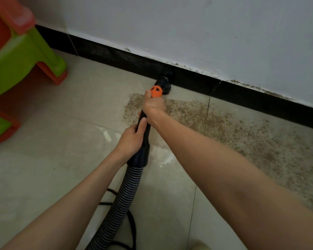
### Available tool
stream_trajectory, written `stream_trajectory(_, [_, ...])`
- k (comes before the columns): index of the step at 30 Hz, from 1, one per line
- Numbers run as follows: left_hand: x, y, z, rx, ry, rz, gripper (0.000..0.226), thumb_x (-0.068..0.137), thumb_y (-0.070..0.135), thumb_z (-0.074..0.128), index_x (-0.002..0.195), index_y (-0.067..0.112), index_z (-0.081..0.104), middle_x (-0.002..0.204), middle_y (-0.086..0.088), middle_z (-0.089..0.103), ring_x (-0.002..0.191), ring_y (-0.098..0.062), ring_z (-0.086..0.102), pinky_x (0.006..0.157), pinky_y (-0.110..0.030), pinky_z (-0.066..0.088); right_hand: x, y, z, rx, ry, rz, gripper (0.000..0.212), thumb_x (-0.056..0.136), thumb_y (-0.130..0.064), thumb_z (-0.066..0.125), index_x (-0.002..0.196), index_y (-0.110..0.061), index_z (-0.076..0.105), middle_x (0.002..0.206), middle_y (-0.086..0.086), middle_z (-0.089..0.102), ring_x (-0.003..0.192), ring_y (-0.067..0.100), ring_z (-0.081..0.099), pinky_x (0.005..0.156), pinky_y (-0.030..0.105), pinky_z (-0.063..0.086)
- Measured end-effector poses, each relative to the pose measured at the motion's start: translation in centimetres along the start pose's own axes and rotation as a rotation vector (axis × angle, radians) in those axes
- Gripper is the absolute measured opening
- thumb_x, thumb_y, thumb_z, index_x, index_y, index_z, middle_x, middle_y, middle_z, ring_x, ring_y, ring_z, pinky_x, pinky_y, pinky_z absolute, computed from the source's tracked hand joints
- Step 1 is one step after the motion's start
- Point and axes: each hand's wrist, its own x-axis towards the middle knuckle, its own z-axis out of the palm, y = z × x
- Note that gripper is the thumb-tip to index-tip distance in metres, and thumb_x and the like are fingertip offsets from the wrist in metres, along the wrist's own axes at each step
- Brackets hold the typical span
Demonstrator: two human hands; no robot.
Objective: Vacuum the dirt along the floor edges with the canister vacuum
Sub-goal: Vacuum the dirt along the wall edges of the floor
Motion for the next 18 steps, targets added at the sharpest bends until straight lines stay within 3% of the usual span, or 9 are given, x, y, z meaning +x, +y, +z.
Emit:
stream_trajectory(4, [-0.1,-0.7,-2.9,-0.01,0.09,-0.025,0.057,0.096,0.055,0.032,0.098,0.006,0.063,0.093,-0.014,0.068,0.088,-0.027,0.065,0.084,-0.043,0.053,-1.1,-1.2,3.2,0.054,-0.105,-0.008,0.056,0.102,-0.048,0.038,0.127,0.0,0.052,0.122,0.017,0.062,0.108,0.031,0.063,0.088,0.031,0.048])
stream_trajectory(7, [-0.5,-1.5,-4.9,0.0,0.133,-0.014,0.059,0.098,0.051,0.03,0.099,0.002,0.063,0.093,-0.017,0.067,0.089,-0.03,0.064,0.084,-0.045,0.052,-2.0,-1.5,5.2,0.153,-0.222,0.029,0.054,0.103,-0.051,0.033,0.114,-0.001,0.052,0.107,0.021,0.066,0.099,0.035,0.067,0.095,0.045,0.053])
stream_trajectory(11, [-1.5,-3.2,-7.2,-0.056,0.156,-0.036,0.055,0.099,0.05,0.03,0.095,0.005,0.062,0.087,-0.014,0.065,0.079,-0.024,0.062,0.072,-0.035,0.05,-3.3,-1.0,7.2,0.337,-0.396,0.116,0.049,0.103,-0.052,0.031,0.097,-0.005,0.046,0.075,0.016,0.059,0.065,0.027,0.061,0.077,0.042,0.057])
stream_trajectory(14, [-2.3,-4.2,-8.3,-0.089,0.165,-0.042,0.052,0.099,0.049,0.03,0.092,0.008,0.062,0.083,-0.013,0.064,0.074,-0.022,0.061,0.07,-0.033,0.049,-4.6,-0.2,8.3,0.49,-0.485,0.178,0.051,0.101,-0.053,0.038,0.089,-0.005,0.048,0.063,0.011,0.055,0.052,0.022,0.056,0.059,0.035,0.052])
stream_trajectory(18, [-3.0,-5.1,-8.9,-0.091,0.159,-0.039,0.053,0.099,0.049,0.03,0.093,0.007,0.061,0.085,-0.015,0.065,0.075,-0.023,0.061,0.075,-0.04,0.052,-5.5,0.3,8.8,0.578,-0.496,0.209,0.052,0.1,-0.051,0.041,0.093,-0.001,0.05,0.057,0.009,0.054,0.044,0.019,0.053,0.046,0.028,0.049])
